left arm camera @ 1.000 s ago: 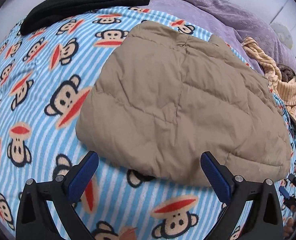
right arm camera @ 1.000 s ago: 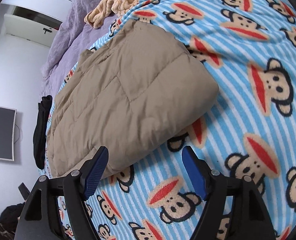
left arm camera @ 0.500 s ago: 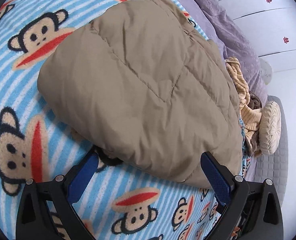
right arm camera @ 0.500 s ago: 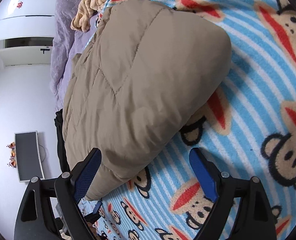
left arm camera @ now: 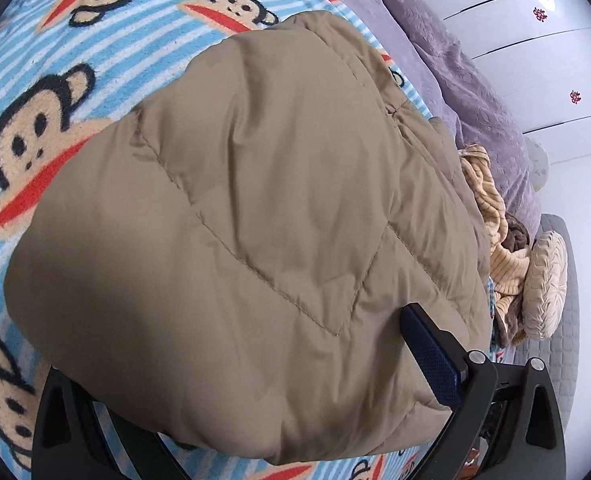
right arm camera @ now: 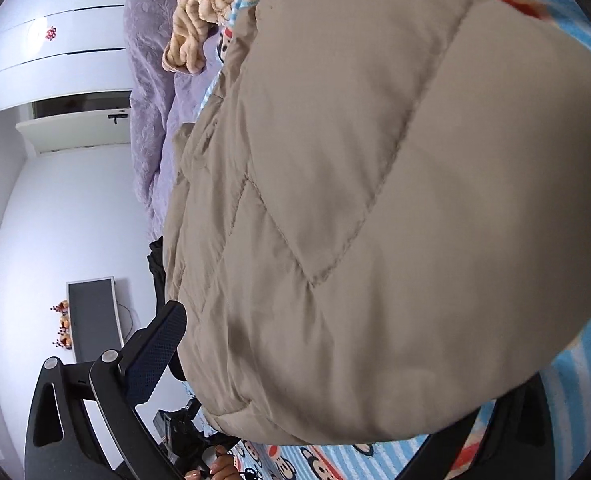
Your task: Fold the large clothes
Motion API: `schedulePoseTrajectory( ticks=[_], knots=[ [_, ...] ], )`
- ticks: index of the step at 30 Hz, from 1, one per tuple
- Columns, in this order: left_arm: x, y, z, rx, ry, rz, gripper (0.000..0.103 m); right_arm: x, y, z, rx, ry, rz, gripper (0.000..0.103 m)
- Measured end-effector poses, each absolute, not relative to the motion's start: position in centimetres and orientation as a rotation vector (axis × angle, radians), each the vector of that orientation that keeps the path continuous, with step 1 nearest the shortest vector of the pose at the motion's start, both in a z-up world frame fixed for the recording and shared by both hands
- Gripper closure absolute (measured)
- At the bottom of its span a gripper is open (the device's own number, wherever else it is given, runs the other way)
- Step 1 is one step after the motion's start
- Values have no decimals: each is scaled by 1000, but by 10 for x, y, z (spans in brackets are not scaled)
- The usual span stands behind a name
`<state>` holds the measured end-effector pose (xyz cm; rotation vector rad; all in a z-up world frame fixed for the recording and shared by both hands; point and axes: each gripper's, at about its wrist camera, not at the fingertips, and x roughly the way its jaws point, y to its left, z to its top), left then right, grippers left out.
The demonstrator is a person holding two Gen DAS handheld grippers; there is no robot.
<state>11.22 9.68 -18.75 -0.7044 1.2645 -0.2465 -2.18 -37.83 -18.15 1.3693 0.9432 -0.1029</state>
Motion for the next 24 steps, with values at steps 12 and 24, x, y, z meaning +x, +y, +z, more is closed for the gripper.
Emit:
schedulePoseTrajectory(
  ticks=[12, 24],
  knots=[
    [114, 91, -168, -614, 1191, -290, 78, -13, -372, -189, 1389, 1001, -163, 36],
    [89, 96, -103, -411, 1071, -464, 83, -44, -353, -151, 1311, 946, -134, 76]
  ],
)
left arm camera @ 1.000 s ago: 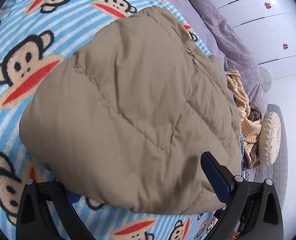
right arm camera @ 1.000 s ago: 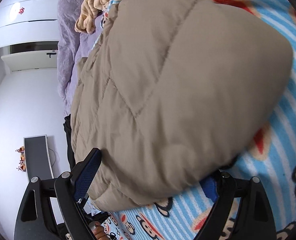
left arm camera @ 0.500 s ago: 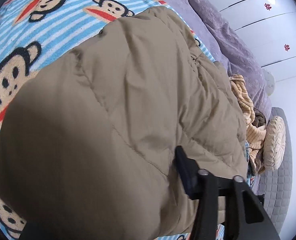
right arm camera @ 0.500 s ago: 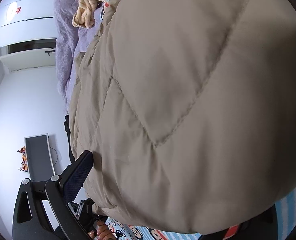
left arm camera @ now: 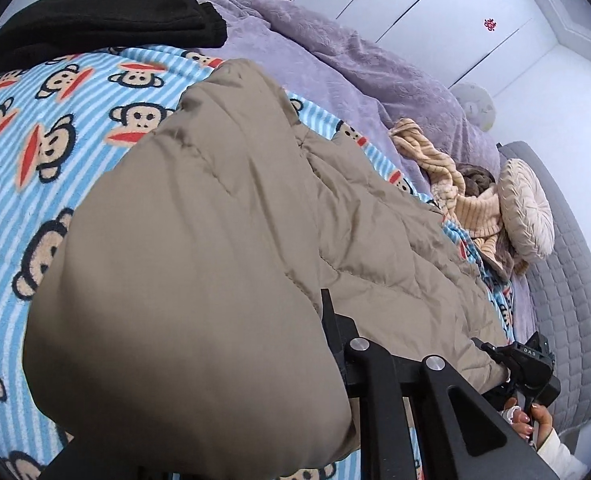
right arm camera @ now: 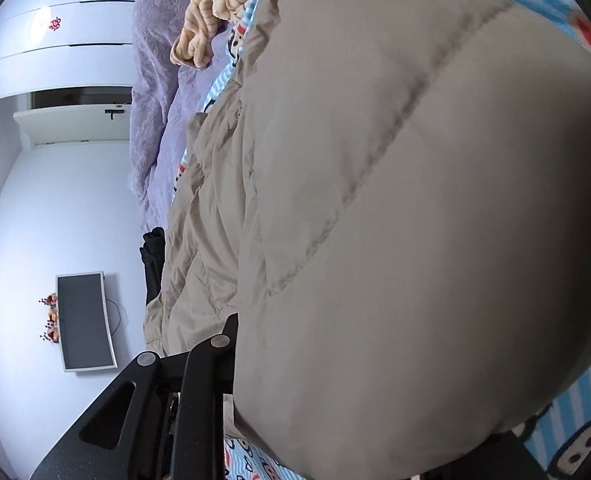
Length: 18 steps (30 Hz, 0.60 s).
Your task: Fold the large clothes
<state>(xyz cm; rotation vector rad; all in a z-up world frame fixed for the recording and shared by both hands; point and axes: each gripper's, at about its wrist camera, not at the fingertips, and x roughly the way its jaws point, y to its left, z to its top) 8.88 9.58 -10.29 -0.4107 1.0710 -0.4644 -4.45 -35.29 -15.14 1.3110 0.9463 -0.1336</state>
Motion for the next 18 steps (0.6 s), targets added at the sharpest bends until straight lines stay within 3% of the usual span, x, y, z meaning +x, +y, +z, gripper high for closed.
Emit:
schedulePoseTrajectory(
  ticks=[18],
  knots=[
    [-79, 135, -130, -355, 1257, -377, 83, -182, -317, -144, 1268, 1139, -79, 76]
  ],
)
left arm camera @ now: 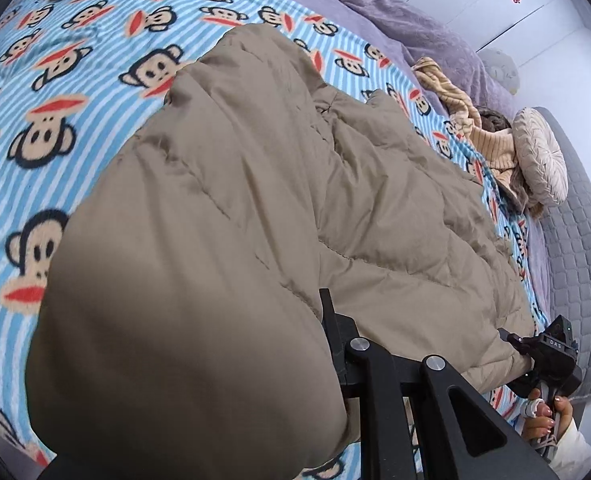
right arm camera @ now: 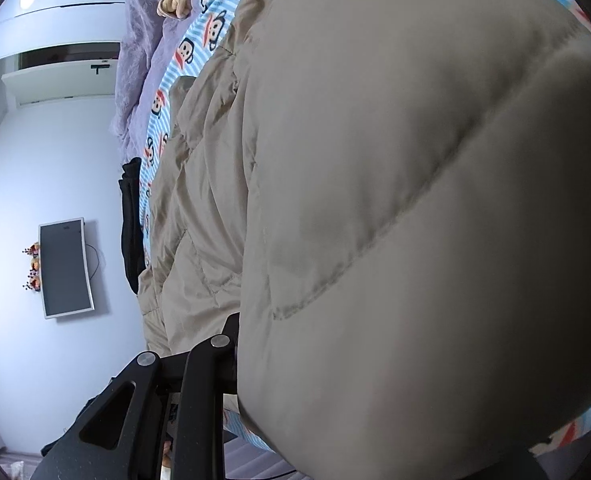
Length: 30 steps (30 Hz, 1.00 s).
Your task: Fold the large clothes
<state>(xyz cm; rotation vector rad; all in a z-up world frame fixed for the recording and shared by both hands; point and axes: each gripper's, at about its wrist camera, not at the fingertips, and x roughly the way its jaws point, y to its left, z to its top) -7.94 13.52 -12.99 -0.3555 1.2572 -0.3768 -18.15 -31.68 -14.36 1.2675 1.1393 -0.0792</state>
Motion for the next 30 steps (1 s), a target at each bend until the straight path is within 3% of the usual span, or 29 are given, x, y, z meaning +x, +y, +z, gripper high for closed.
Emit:
schedulePoseTrajectory(
  ticks=[2, 6, 11, 17, 25, 30],
  knots=[
    [-85, 135, -136, -348, 1278, -343, 81, -194, -315, -148, 1284, 1153, -88, 75],
    [-88, 137, -133, -312, 1285, -258, 63, -187, -319, -146, 1266, 1177, -118, 64],
    [-100, 160, -105, -311, 1262, -171, 60, -189, -327, -123, 1151, 1217, -191, 54],
    [-99, 187, -85, -285, 1203, -36, 60, -215, -341, -106, 1077, 1249, -348, 54],
    [-74, 160, -132, -107, 1303, 15, 59, -241, -362, -107, 1039, 1288, -547, 54],
    [-68, 152, -139, -1, 1329, 43, 45, -262, -374, -102, 999, 1314, -581, 54]
  ],
)
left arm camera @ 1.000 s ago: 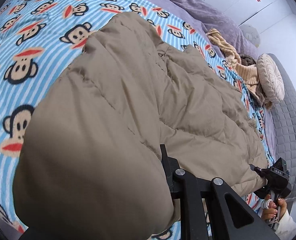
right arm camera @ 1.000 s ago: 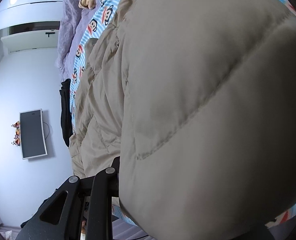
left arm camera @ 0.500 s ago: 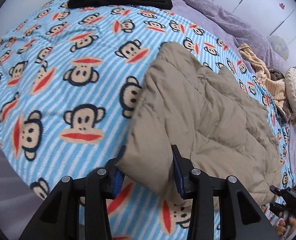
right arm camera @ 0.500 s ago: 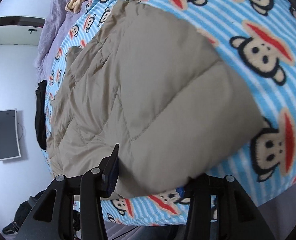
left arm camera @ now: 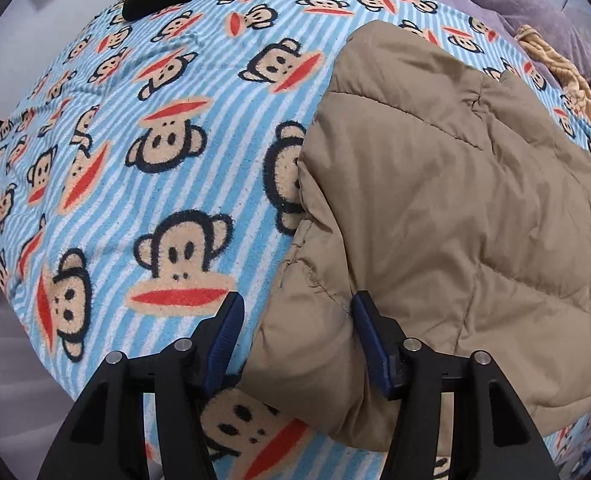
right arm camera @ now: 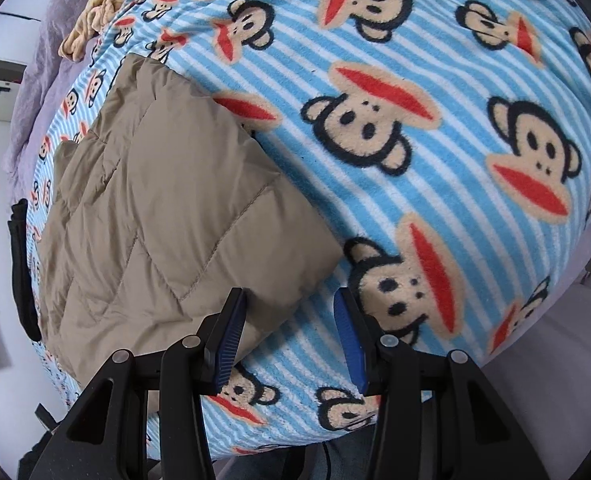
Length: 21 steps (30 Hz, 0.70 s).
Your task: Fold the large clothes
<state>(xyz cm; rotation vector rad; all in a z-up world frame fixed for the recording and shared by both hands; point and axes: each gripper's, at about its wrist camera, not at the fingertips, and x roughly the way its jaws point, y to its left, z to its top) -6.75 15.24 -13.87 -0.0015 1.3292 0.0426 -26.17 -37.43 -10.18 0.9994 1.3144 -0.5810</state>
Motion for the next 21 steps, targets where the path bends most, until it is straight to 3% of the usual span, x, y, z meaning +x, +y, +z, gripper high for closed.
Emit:
schedulePoseTrajectory(
  ticks=[12, 17, 19, 20, 21],
  knots=[
    [-90, 118, -79, 21, 1311, -50, 45, -249, -345, -52, 889, 1261, -462, 53],
    [-103, 105, -63, -11, 1305, -89, 44, -225, -319, -47, 855, 1281, -345, 48],
    [-109, 102, -58, -18, 1304, -92, 28, -217, -310, -48, 836, 1292, -308, 48],
    [-112, 100, -54, -13, 1294, -83, 4, -213, -305, -48, 824, 1303, -286, 48],
    [-115, 99, -51, -8, 1276, -76, 0, -211, -300, -48, 814, 1312, -272, 48]
  ],
)
